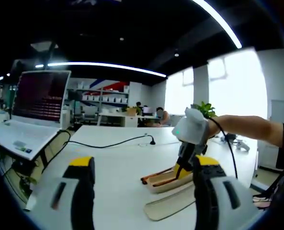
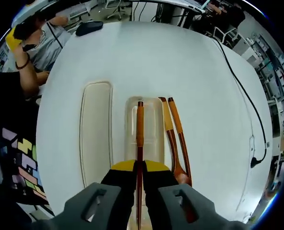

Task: Arrange the utensils inside the cutlery case until each visible utensil rests in its matching compartment.

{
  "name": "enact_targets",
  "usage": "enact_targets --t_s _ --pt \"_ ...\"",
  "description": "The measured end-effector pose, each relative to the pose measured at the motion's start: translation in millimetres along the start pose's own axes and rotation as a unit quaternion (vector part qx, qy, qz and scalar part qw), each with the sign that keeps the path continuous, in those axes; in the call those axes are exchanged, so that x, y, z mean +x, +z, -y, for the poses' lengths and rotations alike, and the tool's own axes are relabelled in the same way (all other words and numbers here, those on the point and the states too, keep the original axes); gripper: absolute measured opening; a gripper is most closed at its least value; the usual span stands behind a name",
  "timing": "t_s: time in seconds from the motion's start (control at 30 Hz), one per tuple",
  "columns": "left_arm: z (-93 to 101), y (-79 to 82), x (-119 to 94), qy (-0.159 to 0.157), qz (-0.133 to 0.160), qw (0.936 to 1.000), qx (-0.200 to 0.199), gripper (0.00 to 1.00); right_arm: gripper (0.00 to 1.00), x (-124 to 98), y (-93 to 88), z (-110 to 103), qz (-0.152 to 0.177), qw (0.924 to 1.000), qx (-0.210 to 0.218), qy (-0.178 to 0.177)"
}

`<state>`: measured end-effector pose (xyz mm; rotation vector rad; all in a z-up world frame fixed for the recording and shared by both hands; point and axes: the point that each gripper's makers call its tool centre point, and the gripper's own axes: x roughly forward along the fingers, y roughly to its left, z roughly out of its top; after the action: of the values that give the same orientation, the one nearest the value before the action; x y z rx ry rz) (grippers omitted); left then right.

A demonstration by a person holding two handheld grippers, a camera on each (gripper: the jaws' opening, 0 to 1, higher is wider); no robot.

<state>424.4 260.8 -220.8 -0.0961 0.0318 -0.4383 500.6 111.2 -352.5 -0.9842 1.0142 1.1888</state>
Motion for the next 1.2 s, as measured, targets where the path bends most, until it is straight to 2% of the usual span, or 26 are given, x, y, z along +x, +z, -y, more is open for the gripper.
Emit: enact_targets --t_s 0.23,0.57,0.8,0.97,1.03,1.2 --pt "-1.2 -1.4 0.3 0.001 -0.002 1.0 -0.001 0.89 0.03 5.4 -4.0 -12.3 0.002 1.0 0.001 0.001" --pt "2.0 -2.0 -0.6 0.0 -0.002 1.0 0.001 0.89 0.05 7.6 -5.2 -16.6 0.007 0.9998 0.017 0.002" --pt "1.6 -2.0 -0.8 0.0 -0.002 1.0 0.0 0.89 0.08 4.2 -6.1 -12.2 0.003 0.9998 0.021 0.001" --pt "0.9 -3.0 -0.7 0.003 -0.004 1.0 0.002 0.89 0.08 -8.6 -4.8 -10.0 -0.002 1.0 0.008 -0.005" --pt "2.3 -3.0 -0.7 0.0 -0.004 1.0 0.006 0.89 0.08 -14.1 -6.5 -16.5 0.003 0.9999 0.01 -0.006" --pt "4.0 -4.3 -0.2 -0.004 -0.006 1.0 0.005 0.89 0.12 -28.6 4.2 5.4 0.011 0.9995 0.008 -0.027"
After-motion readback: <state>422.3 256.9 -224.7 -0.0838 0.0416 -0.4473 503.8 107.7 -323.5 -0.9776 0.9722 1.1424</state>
